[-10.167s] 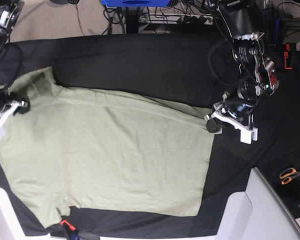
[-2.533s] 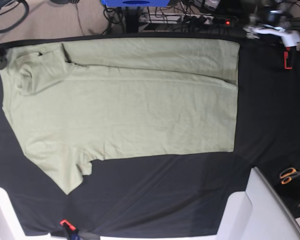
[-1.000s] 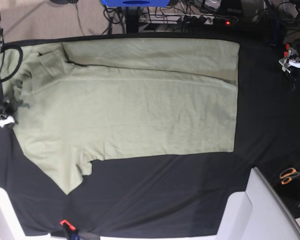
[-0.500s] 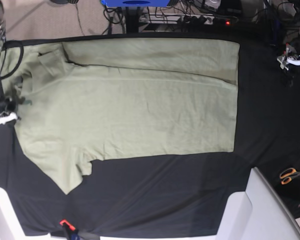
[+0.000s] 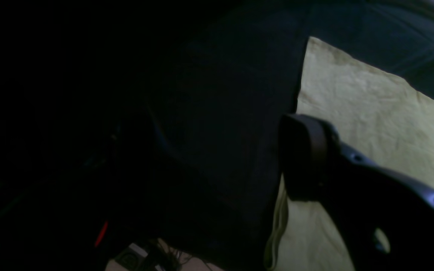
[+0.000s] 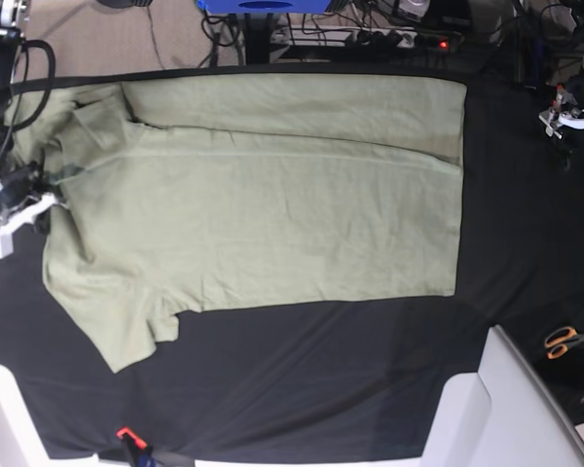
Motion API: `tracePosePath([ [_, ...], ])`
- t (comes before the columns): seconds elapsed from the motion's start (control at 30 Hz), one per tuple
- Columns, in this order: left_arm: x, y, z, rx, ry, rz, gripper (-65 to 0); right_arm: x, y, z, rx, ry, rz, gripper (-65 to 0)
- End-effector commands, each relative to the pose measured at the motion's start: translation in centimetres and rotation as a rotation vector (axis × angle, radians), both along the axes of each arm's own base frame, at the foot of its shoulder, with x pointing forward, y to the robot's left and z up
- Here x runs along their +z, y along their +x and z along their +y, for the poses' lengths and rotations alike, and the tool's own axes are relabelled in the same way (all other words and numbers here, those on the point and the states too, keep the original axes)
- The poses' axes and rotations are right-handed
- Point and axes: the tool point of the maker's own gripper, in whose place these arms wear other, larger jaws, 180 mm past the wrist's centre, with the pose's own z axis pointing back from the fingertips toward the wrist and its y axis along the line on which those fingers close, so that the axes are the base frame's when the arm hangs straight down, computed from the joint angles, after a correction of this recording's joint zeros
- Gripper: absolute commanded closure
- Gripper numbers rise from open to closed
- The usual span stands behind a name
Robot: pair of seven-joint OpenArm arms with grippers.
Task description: Fold the T-shirt properly
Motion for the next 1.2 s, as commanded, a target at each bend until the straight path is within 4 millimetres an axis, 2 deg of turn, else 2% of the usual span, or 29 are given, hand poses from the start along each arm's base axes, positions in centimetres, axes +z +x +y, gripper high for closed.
tracePosePath([
  [0.0,1.3,0.6,0.3,-0.014,0.025,-0.039,-49.5,1.8,1.2,-1.0,0.004,-0.018,-0.052,0.0],
  [0.2,-2.6,0.8,-2.8,-0.142,0.136,0.134,-49.5,3.3,1.0,-0.1,0.048,-0.043,-0.087,0.0],
  [0.33,-3.9,0.8,-4.0,-0.135,0.136,0.159,-49.5,3.8,0.2,0.7,0.094,-0.065,-0.046,0.0],
  [0.43,-4.0,0.9,-4.5,-0.135,0.124,0.150,-49.5,4.0,-0.4,1.9,0.105,-0.054,-0.043,0.0],
  [0.5,-3.7,1.7,-4.6,-0.135,0.123,0.132,-49.5,4.4,-0.8,1.6,0.079,-0.049,-0.041,0.0],
  [0.67,-3.7,2.0,-4.5,-0.134,0.127,0.130,-49.5,4.5,-1.7,0.9,0.056,-0.048,0.003,0.0],
  [0.83,-3.7,2.0,-4.5,-0.134,0.126,0.128,-49.5,5.4,-2.4,1.4,0.081,-0.069,-0.010,0.0],
  [1.0,-3.7,2.0,-4.5,-0.134,0.126,0.130,-49.5,6.1,-3.3,3.1,0.102,-0.065,-0.032,0.0],
  [1.17,-3.7,2.0,-4.5,-0.134,0.126,0.130,-49.5,5.8,-4.7,4.5,0.110,-0.046,-0.026,0.0],
])
